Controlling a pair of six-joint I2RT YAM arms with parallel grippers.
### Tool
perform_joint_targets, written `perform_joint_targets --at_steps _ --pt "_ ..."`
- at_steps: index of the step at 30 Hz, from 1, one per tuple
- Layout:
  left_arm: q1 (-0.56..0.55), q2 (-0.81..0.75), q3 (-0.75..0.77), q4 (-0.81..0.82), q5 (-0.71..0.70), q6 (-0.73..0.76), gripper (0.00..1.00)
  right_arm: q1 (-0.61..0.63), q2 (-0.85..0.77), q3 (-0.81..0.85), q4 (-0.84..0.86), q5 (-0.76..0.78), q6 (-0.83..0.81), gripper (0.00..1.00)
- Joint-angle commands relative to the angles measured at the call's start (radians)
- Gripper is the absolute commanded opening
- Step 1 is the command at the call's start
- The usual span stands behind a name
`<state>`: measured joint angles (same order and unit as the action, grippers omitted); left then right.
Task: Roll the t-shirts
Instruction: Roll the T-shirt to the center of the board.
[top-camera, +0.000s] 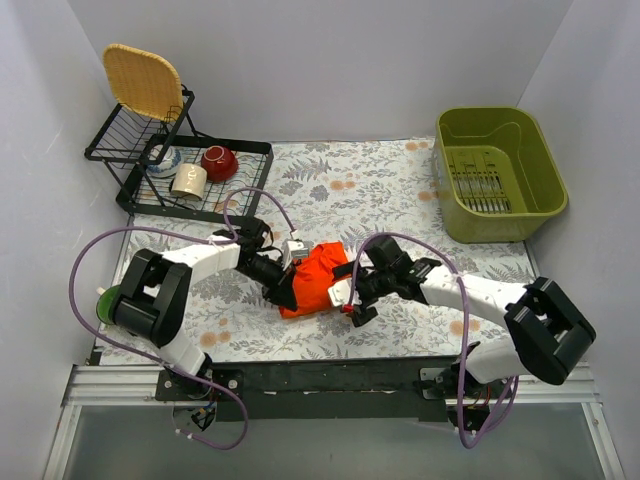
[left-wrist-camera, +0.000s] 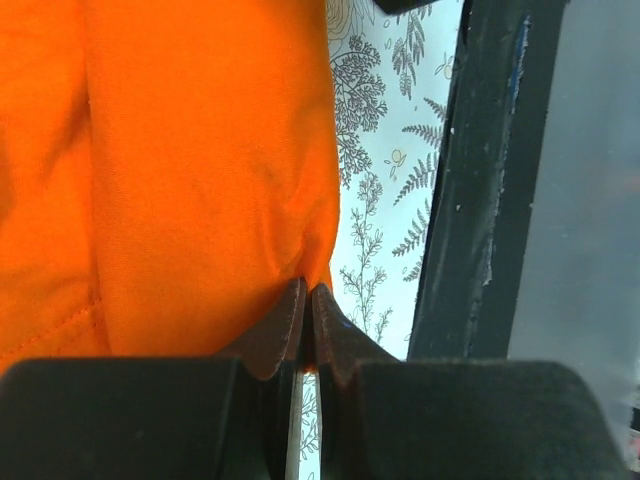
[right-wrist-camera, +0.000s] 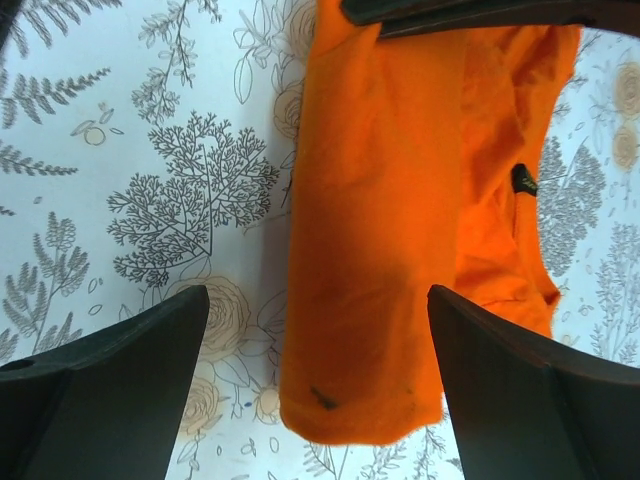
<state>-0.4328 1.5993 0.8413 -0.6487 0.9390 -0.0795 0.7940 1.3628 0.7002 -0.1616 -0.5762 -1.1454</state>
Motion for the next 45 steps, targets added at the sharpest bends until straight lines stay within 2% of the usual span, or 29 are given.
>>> perform_joint_targets --at_steps 1,5,6,8,11,12,13,14,15,16,18,19,21,23,30,37,45 --pt "0.049 0.046 0.073 -0.069 0.102 0.027 0.00 0.030 0.048 -0.070 0.207 0.056 -0.002 0.97" --pt "0.094 0.140 0.119 -0.161 0.155 0.073 0.00 0.048 0.102 -0.117 0.367 0.155 0.009 0.93" --pt "0.098 0.148 0.123 -0.170 0.156 0.102 0.00 0.054 0.131 -0.128 0.457 0.180 0.016 0.93" --pt "0.108 0.154 0.130 -0.184 0.152 0.113 0.00 0.056 0.168 -0.119 0.506 0.232 0.026 0.90" --pt "0.115 0.174 0.148 -0.215 0.156 0.126 0.00 0.054 0.240 -0.039 0.501 0.263 0.035 0.77" --pt "0.118 0.179 0.157 -0.221 0.156 0.124 0.03 0.054 0.269 -0.015 0.479 0.266 0.035 0.67" --pt "0.117 0.174 0.160 -0.224 0.152 0.109 0.09 0.054 0.281 0.016 0.406 0.263 0.029 0.62" --pt "0.118 0.163 0.159 -0.214 0.144 0.090 0.18 0.053 0.292 0.075 0.364 0.241 0.029 0.56" --pt "0.118 0.148 0.151 -0.198 0.117 0.086 0.26 0.048 0.312 0.109 0.309 0.225 0.033 0.47" --pt "0.118 0.098 0.144 -0.159 0.100 0.051 0.37 0.047 0.317 0.134 0.262 0.207 0.038 0.44" --pt "0.117 0.023 0.101 -0.099 0.029 0.001 0.46 0.034 0.317 0.192 0.125 0.147 0.058 0.41" --pt "0.118 -0.054 0.082 -0.030 -0.001 -0.017 0.51 0.030 0.314 0.205 0.085 0.122 0.061 0.40" --pt "0.114 -0.136 0.036 0.029 -0.048 -0.020 0.55 0.028 0.309 0.241 -0.030 0.091 0.072 0.40" --pt "0.102 -0.238 -0.028 0.104 -0.117 -0.019 0.66 0.025 0.309 0.257 -0.087 0.079 0.081 0.40" --pt "-0.018 -0.453 -0.225 0.365 -0.324 0.006 0.68 0.008 0.381 0.352 -0.229 0.026 0.154 0.40" --pt "-0.150 -0.446 -0.286 0.468 -0.387 0.043 0.69 -0.016 0.440 0.418 -0.286 -0.001 0.196 0.40" --pt "-0.181 -0.375 -0.358 0.514 -0.471 0.112 0.68 -0.039 0.487 0.478 -0.351 -0.033 0.210 0.40"
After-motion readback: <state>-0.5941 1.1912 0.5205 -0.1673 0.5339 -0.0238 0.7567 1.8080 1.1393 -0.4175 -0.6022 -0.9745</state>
